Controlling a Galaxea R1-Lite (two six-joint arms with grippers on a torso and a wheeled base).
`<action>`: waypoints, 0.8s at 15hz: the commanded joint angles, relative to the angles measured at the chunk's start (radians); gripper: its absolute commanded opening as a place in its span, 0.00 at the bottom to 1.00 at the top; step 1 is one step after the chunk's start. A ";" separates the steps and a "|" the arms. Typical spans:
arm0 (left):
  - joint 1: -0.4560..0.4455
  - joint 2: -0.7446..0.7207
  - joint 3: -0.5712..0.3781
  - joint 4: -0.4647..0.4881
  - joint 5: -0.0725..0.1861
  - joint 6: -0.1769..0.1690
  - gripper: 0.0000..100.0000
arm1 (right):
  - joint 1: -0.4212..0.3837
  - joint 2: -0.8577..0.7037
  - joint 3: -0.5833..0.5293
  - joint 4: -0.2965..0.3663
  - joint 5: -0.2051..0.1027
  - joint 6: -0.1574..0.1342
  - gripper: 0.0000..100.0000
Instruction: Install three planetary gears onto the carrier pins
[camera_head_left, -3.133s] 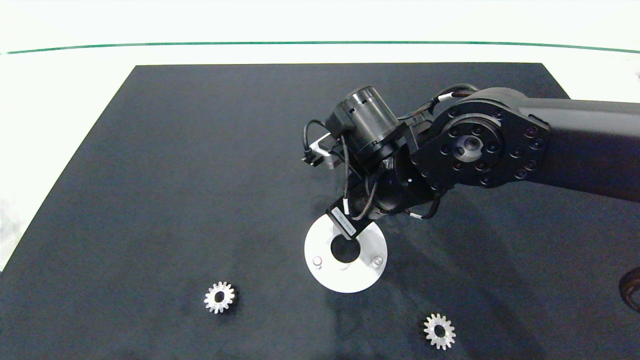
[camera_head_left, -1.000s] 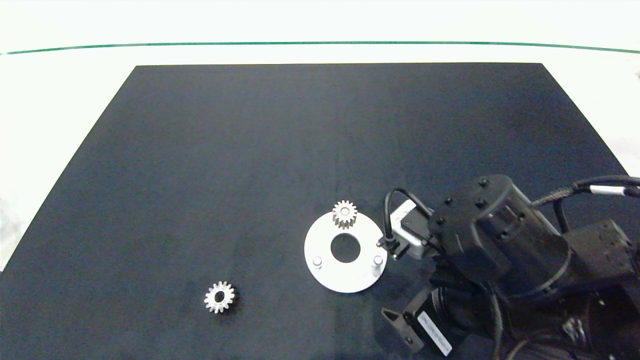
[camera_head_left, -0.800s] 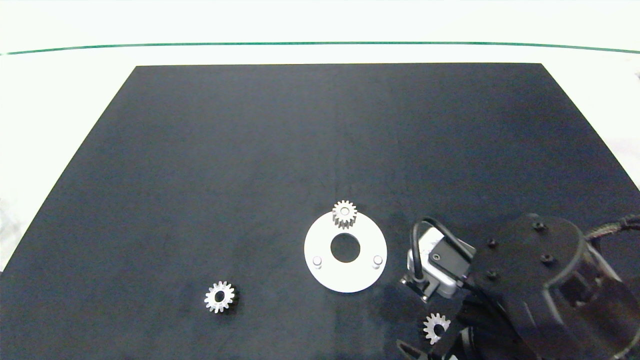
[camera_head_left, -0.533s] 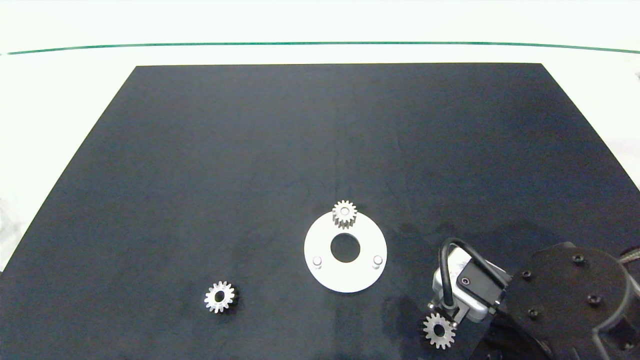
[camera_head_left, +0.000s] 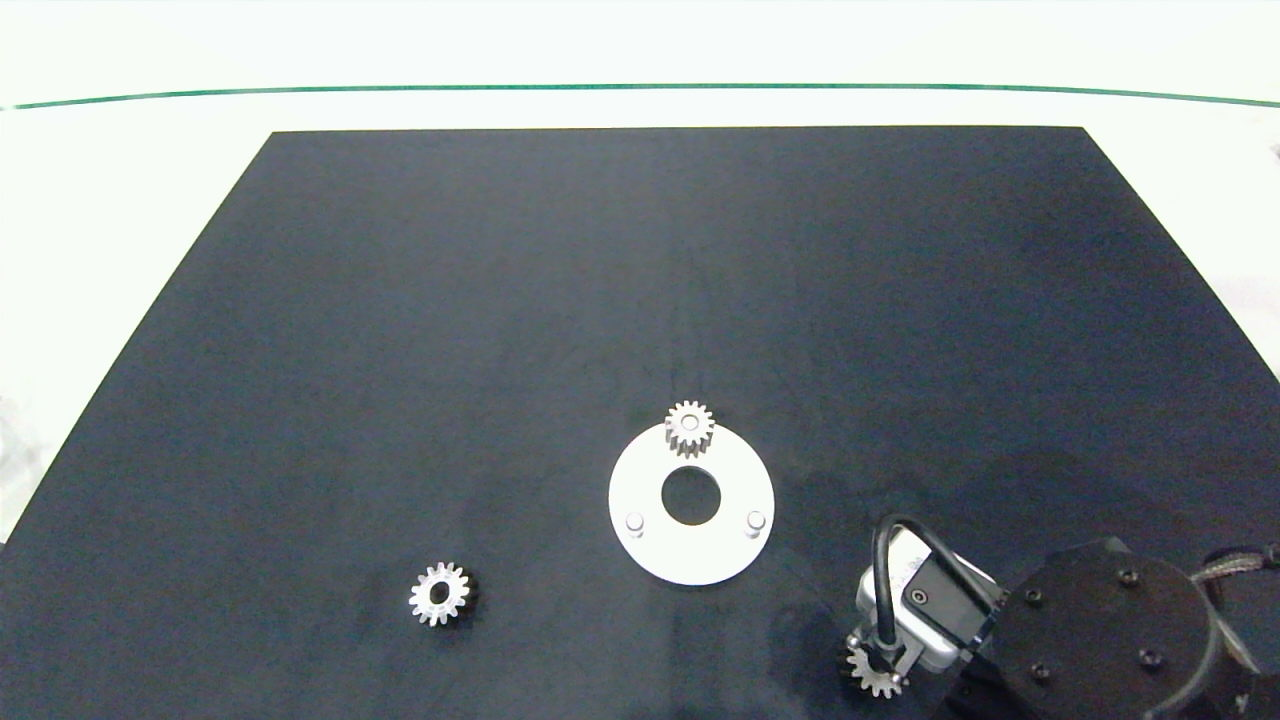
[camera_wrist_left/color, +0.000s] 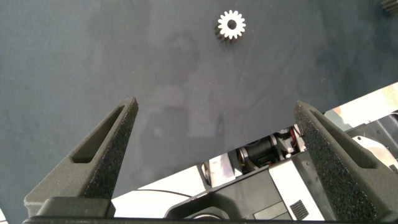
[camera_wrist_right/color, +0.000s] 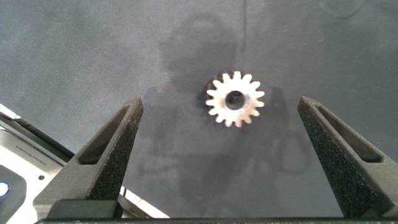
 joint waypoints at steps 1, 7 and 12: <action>0.000 -0.001 0.001 0.004 0.001 0.000 1.00 | -0.004 0.015 0.066 -0.070 0.004 0.004 1.00; -0.002 0.002 0.004 0.004 0.001 0.000 1.00 | -0.089 0.057 0.080 -0.088 0.034 0.002 1.00; -0.003 0.002 0.004 0.004 0.001 0.000 1.00 | -0.110 0.075 0.087 -0.152 0.039 0.005 1.00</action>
